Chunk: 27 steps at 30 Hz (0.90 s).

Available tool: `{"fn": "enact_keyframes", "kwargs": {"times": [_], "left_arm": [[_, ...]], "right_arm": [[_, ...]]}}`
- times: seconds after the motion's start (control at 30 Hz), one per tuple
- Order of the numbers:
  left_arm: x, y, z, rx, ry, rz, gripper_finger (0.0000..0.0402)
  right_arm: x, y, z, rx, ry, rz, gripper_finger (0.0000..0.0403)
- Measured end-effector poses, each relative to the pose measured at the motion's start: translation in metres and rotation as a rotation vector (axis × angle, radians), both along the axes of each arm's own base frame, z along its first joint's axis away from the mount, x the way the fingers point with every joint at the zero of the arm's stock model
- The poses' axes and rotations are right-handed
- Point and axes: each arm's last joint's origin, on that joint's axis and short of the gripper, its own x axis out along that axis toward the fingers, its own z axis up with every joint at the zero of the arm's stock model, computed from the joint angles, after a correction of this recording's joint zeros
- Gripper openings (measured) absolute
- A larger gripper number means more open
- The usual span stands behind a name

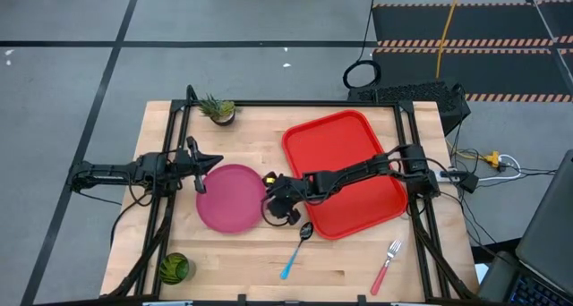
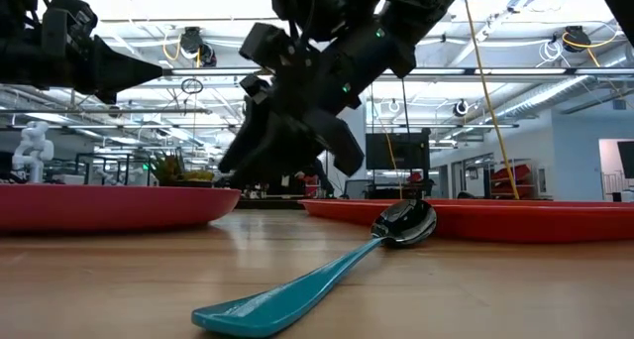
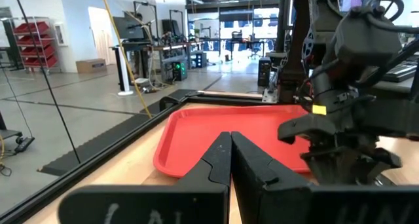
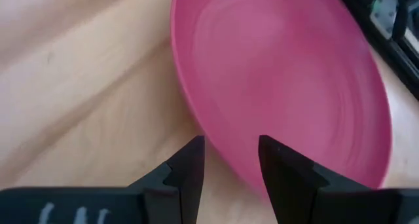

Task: Pick and place plate/cup/fork/spoon on tray
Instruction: Put the pink plate on the orange tray

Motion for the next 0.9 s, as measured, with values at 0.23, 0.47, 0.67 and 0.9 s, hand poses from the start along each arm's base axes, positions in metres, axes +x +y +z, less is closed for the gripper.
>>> {"fn": "enact_keyframes", "kwargs": {"times": [0.23, 0.47, 0.67, 0.9], "left_arm": [[0.000, 0.000, 0.000, 0.000, 0.000, 0.000, 0.0006], [0.000, 0.000, 0.000, 0.000, 0.000, 0.000, 0.0006], [0.000, 0.000, 0.000, 0.000, 0.000, 0.000, 0.0006], [0.000, 0.000, 0.000, 0.000, 0.000, 0.000, 0.0006]], "right_arm": [[0.000, 0.000, 0.000, -0.011, -0.003, 0.017, 0.0139], [0.005, 0.000, -0.027, -0.042, 0.020, 0.031, 0.0139], [0.009, 0.000, -0.027, -0.060, -0.021, 0.016, 0.0139], [0.008, -0.001, -0.028, -0.114, -0.019, 0.033, 0.0098]]}}
